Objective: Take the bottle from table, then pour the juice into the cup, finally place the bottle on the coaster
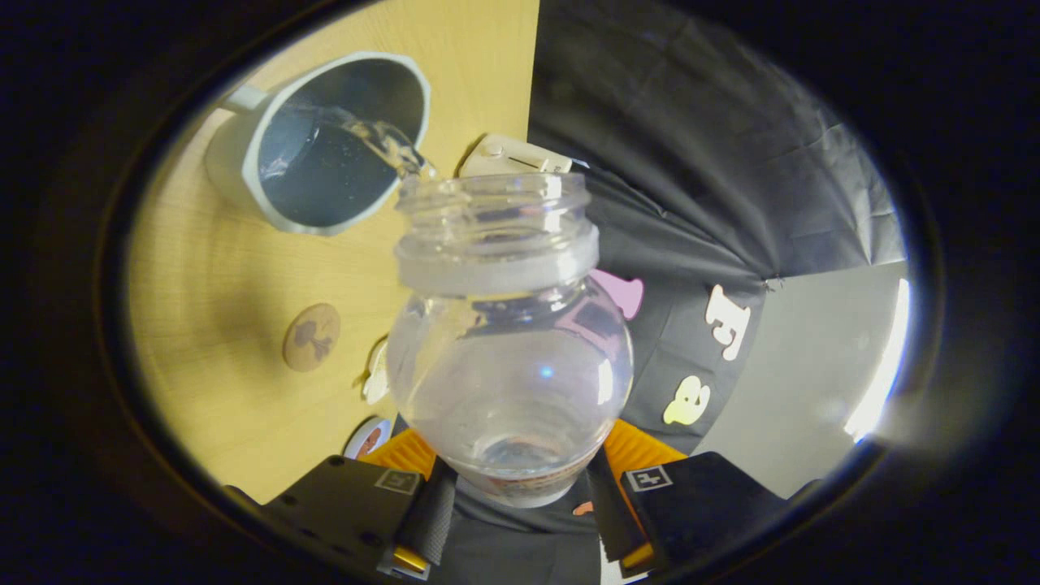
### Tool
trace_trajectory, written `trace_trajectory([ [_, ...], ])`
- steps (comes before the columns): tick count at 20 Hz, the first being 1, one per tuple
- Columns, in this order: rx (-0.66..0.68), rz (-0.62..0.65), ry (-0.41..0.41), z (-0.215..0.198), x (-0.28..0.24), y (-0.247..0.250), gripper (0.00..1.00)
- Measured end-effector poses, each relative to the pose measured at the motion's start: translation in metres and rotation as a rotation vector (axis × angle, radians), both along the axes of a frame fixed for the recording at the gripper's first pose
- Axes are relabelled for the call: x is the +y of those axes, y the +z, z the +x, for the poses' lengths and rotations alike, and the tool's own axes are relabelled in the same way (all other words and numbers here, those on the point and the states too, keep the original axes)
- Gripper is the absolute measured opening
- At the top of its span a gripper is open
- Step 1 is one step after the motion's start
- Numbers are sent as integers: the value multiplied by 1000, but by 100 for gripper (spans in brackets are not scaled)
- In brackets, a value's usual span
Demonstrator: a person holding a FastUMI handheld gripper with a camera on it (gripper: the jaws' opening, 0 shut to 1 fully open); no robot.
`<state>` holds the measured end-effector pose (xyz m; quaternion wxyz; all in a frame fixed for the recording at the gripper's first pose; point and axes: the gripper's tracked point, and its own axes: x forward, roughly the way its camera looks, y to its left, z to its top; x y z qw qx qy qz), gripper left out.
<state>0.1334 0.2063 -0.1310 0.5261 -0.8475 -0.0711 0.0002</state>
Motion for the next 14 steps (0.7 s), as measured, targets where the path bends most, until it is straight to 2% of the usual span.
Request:
trace_trajectory([
  [8,-20,-41,8,6,3,5,77],
  [14,-49,-71,45,6,12,13,77],
])
